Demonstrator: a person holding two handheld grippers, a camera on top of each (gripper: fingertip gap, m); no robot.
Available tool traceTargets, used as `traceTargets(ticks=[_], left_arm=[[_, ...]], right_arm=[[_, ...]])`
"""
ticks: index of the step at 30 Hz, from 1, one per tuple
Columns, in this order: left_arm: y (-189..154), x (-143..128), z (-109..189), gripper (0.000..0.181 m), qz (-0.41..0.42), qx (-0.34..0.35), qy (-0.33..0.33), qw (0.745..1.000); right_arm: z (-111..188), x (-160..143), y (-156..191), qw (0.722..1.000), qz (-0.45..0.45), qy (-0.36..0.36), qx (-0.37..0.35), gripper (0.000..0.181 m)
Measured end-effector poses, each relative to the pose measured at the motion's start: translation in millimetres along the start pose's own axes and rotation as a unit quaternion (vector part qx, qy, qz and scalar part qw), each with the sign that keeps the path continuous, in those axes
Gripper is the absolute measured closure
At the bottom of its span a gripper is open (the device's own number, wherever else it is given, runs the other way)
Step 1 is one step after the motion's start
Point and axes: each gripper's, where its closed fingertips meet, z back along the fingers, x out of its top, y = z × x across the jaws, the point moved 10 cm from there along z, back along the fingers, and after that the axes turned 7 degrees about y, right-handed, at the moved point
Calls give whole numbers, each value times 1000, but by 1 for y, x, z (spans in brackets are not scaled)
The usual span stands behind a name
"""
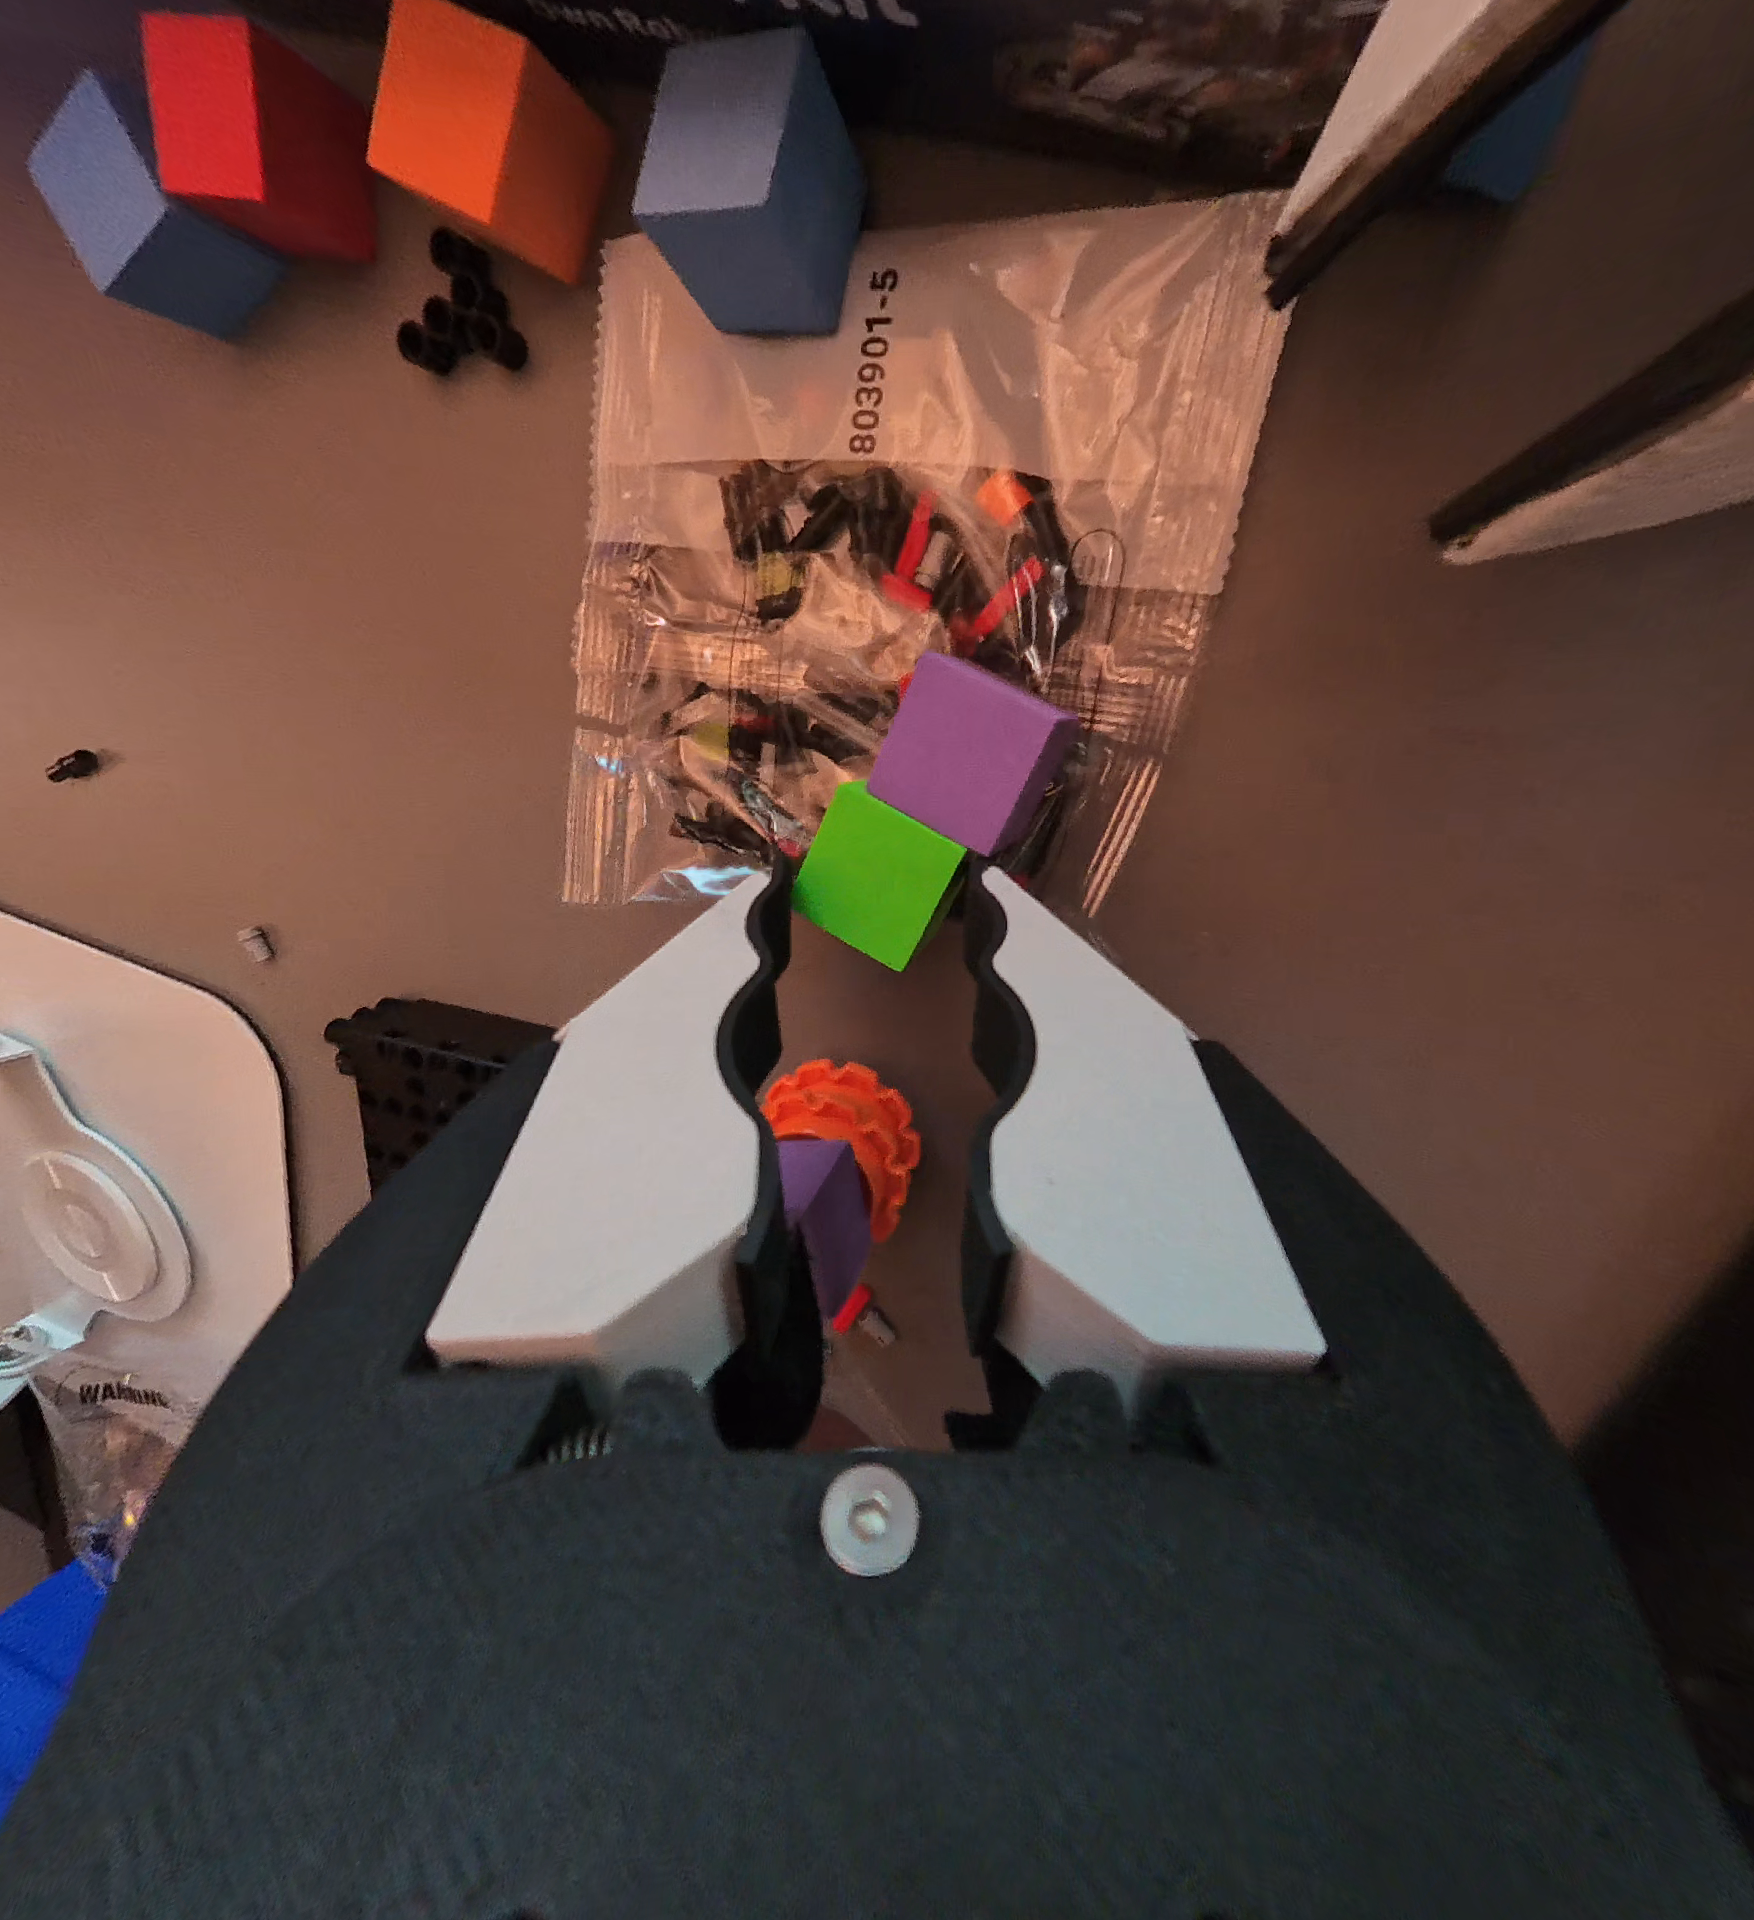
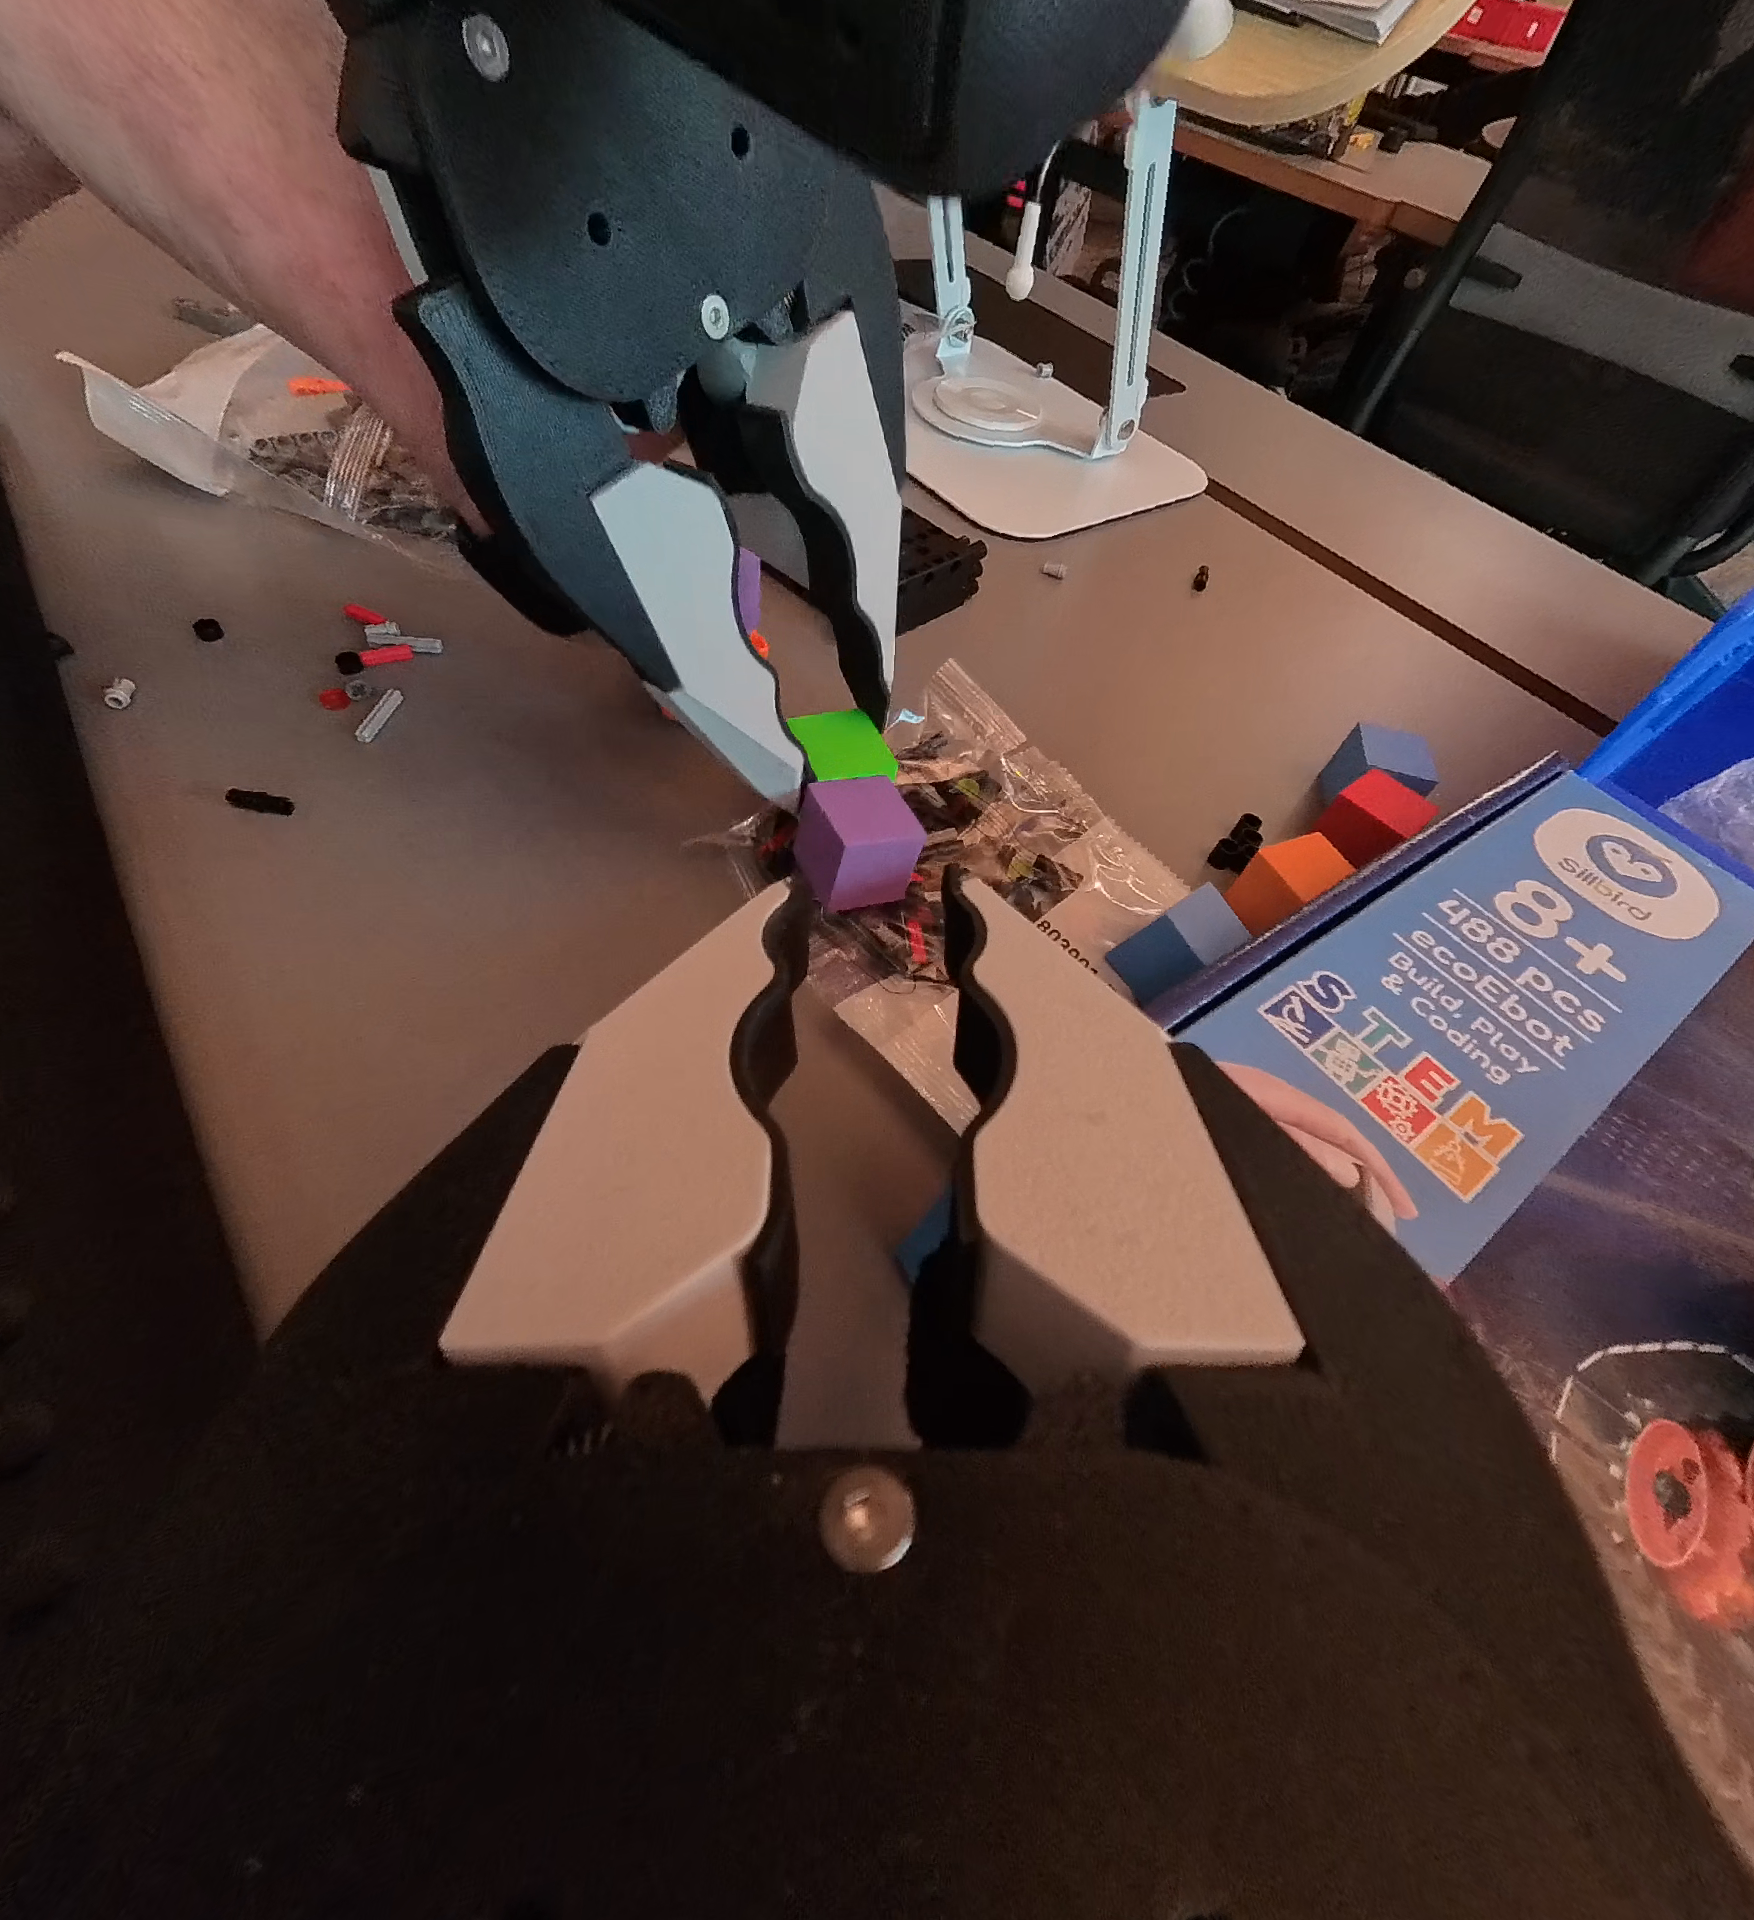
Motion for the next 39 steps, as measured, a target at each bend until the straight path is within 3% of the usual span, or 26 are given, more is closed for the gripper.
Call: traceTargets(ticks=[10, 17, 39], left_arm=[[21, -42, 53, 150, 71, 25, -34, 997], [23, -71, 55, 150, 105, 22, -28, 994], [18, -70, 44, 143, 128, 17, -11, 992]], right_arm=[[1, 1, 1, 1000, 0, -3, 2, 157], [0, 1, 1, 1000, 1, -3, 3, 157], [0, 1, 1, 1000, 1, -3, 4, 157]])
